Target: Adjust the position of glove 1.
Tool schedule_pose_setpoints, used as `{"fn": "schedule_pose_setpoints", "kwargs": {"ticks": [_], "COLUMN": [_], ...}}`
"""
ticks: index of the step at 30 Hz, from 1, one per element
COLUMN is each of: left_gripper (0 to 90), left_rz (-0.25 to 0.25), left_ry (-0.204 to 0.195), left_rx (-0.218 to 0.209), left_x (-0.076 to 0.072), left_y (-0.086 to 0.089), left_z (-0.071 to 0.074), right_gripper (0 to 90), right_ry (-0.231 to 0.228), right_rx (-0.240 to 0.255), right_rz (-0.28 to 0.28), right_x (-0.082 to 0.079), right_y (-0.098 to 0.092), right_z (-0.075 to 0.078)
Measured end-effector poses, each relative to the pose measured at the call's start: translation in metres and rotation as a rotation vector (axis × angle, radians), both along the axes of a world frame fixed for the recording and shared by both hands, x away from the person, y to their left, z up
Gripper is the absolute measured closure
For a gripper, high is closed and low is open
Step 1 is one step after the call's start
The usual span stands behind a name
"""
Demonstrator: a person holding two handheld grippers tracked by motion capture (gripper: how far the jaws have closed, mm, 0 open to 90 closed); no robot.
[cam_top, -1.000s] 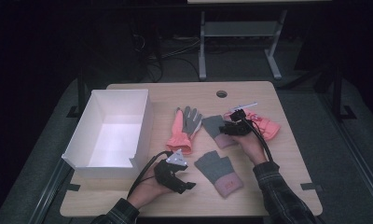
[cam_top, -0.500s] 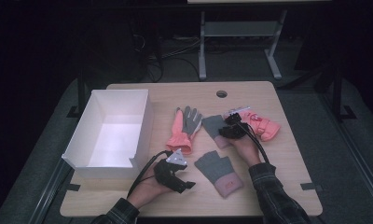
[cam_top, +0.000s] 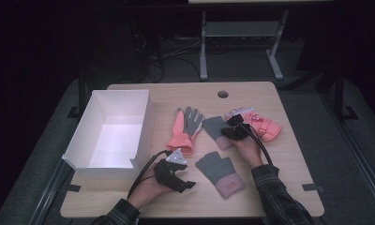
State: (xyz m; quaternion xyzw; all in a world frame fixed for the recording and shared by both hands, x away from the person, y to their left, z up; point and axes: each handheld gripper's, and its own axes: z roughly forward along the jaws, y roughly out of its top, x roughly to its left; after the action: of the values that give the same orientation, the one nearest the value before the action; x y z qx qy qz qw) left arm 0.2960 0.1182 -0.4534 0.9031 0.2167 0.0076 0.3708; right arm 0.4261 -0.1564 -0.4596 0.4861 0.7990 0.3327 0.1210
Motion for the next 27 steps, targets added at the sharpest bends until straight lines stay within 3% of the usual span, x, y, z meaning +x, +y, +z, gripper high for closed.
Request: {"fn": "schedule_pose_setpoints", "kwargs": {"ticks": [4,11,27], "left_gripper": [24.5,24.0,23.9], "left_rz": [0.006,0.0,0.011], "left_ry": [-0.005,-0.01,-0.024], "left_rx": [-0.002,0.007,0.01], "left_x": [0.0,0.0,0.0], "left_y": [0.001,0.0,0.002], "left_z": [0.0,-0.001,0.0], "right_gripper": [86.7,86.7,86.6], "right_ry": [0.013,-0.01,-0.042], "right_rx": [0.011,0.037,0.095], "right_rz": [0.014,0.036,0.075], "right_x": [-0.005,-0.017,-0.068], "right_y": [-0.002,-0.011,-0.032], "right_z": [0.005,0.022,0.05]}}
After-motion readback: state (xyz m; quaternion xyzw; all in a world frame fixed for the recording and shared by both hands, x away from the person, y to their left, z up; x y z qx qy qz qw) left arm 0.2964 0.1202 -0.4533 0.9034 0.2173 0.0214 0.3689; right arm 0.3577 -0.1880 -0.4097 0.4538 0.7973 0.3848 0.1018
